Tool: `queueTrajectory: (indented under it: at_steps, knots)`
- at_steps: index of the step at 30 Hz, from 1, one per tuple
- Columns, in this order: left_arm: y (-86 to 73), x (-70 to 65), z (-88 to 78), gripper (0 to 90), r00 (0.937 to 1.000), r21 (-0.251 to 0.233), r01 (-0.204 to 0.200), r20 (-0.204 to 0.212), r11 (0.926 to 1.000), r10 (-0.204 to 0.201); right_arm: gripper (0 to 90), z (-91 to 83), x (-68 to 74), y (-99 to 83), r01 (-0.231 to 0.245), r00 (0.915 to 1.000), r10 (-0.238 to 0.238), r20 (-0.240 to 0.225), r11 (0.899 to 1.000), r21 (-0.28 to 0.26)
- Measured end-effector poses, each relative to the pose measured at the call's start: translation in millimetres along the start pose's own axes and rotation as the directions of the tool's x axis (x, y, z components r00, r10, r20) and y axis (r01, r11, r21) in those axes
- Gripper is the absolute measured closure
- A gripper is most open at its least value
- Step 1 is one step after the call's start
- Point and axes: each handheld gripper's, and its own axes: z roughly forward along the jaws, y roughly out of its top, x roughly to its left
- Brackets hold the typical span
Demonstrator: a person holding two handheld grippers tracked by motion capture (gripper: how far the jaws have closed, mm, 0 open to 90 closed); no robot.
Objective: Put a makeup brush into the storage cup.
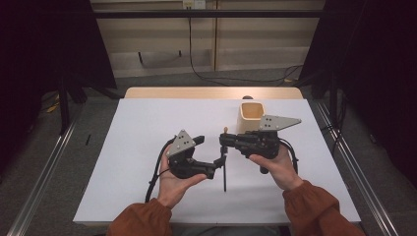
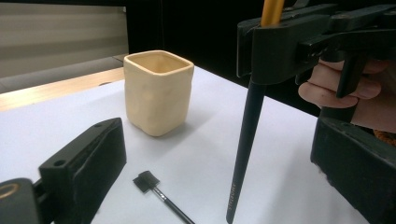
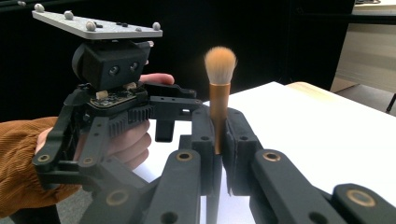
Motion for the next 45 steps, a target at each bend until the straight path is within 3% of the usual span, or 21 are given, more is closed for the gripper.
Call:
queueTrajectory:
  at_steps: [3,7,13,15,17,29,34,38,45]
  knots:
    - [0.8,-0.1,-3.4,1.4,0.9992,-0.006,-0.014,0.037,0.9999,0.014,83.4,-1.2,0.2,0.3,0.005,1.0,-0.005,0.004,1.0,-0.001]
    - [0.6,-0.6,-7.6,1.6,0.999,0.003,-0.044,-0.006,0.999,0.044,83.4,-3.1,0.7,0.5,0.017,0.9998,-0.017,0.008,1.0,-0.004]
    - [-0.1,2.7,-16.7,1.8,0.9954,0.0,-0.045,-0.084,0.999,0.045,83.4,-5.9,-0.2,0.5,0.026,0.9994,-0.026,0.021,1.0,-0.008]
    - [-2.8,3.3,-20.9,2.1,0.9942,-0.033,-0.04,-0.101,0.9987,0.037,83.4,-6.5,-0.6,0.1,0.027,0.9994,-0.026,0.024,1.0,-0.011]
    - [-6.3,5.7,-24.9,1.2,0.9943,-0.036,-0.028,-0.104,0.999,0.024,83.4,-7.1,-1.2,-0.3,0.024,0.9992,-0.023,0.031,1.0,-0.008]
    - [-20.1,20.8,-48.7,2.1,0.9849,-0.016,0.011,-0.172,0.9998,-0.014,83.5,-15.5,-4.7,-0.3,0.022,0.9982,-0.021,0.055,1.0,-0.015]
    - [-24.4,26.8,-58.6,1.5,0.98,-0.009,0.012,-0.198,0.9999,-0.013,83.5,-19.5,-6.1,0.0,0.021,0.9976,-0.02,0.067,1.0,-0.02]
    - [-29.0,30.5,-64.9,2.0,0.9724,-0.027,0.05,-0.227,0.9984,-0.054,83.5,-21.8,-6.6,-0.2,0.023,0.9971,-0.021,0.073,0.999,-0.023]
    - [-36.1,35.1,-77.2,1.6,0.9677,-0.018,0.034,-0.249,0.9993,-0.037,83.5,-23.6,-8.5,-2.4,0.023,0.9961,-0.022,0.085,1.0,-0.013]
